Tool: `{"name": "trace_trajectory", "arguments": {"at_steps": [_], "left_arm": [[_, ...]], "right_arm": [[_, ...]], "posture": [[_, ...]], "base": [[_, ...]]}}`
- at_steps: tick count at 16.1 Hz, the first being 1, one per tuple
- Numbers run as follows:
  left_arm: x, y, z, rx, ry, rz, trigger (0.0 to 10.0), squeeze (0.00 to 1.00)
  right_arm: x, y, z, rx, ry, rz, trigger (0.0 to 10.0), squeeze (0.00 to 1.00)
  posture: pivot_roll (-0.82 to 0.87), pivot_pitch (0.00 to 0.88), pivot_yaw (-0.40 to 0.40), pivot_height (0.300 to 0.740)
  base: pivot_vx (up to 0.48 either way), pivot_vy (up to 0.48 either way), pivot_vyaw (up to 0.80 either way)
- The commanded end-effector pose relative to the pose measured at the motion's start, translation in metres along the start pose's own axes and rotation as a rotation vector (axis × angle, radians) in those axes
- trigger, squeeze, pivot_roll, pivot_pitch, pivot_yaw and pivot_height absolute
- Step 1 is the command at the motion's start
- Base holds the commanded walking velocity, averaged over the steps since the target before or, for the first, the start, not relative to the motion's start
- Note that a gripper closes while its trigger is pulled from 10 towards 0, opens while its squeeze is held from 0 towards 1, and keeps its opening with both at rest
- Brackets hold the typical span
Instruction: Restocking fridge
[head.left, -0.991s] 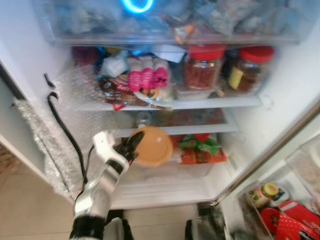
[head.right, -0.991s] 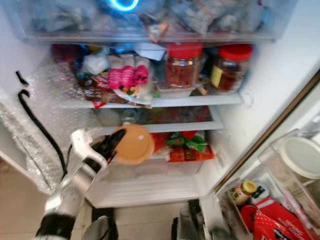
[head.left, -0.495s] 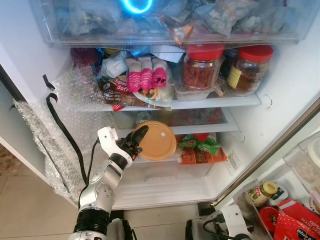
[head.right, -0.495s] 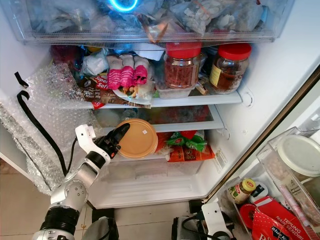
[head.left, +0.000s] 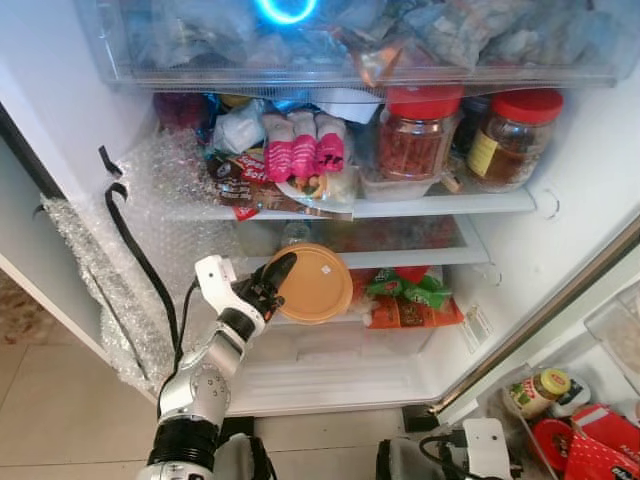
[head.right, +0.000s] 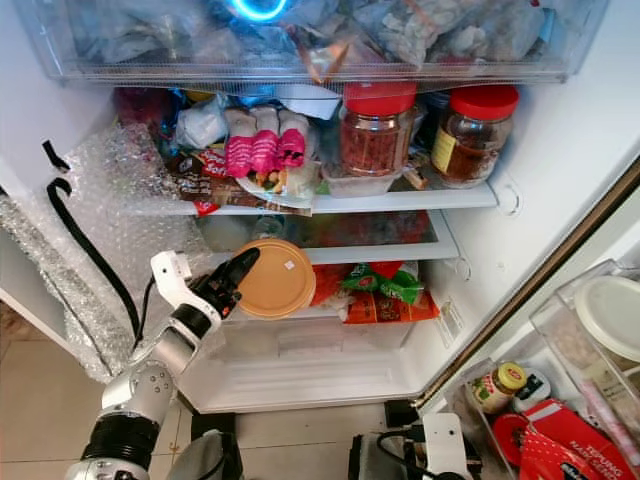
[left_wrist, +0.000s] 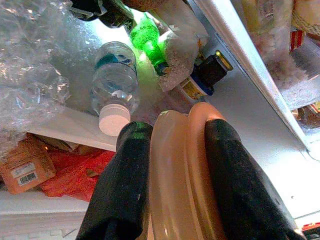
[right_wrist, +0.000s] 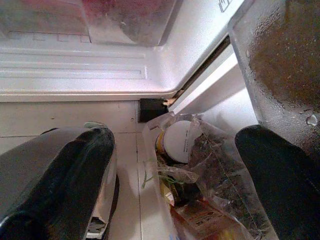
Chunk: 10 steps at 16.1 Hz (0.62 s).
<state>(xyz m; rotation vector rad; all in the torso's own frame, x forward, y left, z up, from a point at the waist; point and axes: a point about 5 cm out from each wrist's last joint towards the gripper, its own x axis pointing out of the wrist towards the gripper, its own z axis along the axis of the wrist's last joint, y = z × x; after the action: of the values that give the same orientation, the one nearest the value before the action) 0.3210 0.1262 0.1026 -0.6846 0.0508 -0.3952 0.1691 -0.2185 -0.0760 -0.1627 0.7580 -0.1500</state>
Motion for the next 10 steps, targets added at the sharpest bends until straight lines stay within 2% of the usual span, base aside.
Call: {"name": "trace_trajectory", "arguments": {"at_steps": [1,5,10], "left_arm": [[0.002,-0.002,0.002,0.006,-0.015,-0.016,10.0,0.0],[0.002,-0.003,0.0,-0.014,-0.013,-0.019,10.0,0.0],[0.002,-0.003,0.0,-0.014,-0.02,-0.012,10.0,0.0]], "right_arm": [[-0.004,-0.016,-0.013,0.044,0.051,-0.077,10.0,0.0],[-0.004,-0.006,-0.013,0.058,0.05,-0.041,10.0,0.0],[-0.004,-0.003,-0.013,0.061,0.053,-0.023,10.0,0.0]], "posture": [[-0.19,0.076,-0.009,0.64],[-0.19,0.078,-0.008,0.64],[-0.19,0.079,-0.009,0.64]], "base": [[0.0,0.0,0.0],[0.0,0.0,0.0],[0.0,0.0,0.0]]}}
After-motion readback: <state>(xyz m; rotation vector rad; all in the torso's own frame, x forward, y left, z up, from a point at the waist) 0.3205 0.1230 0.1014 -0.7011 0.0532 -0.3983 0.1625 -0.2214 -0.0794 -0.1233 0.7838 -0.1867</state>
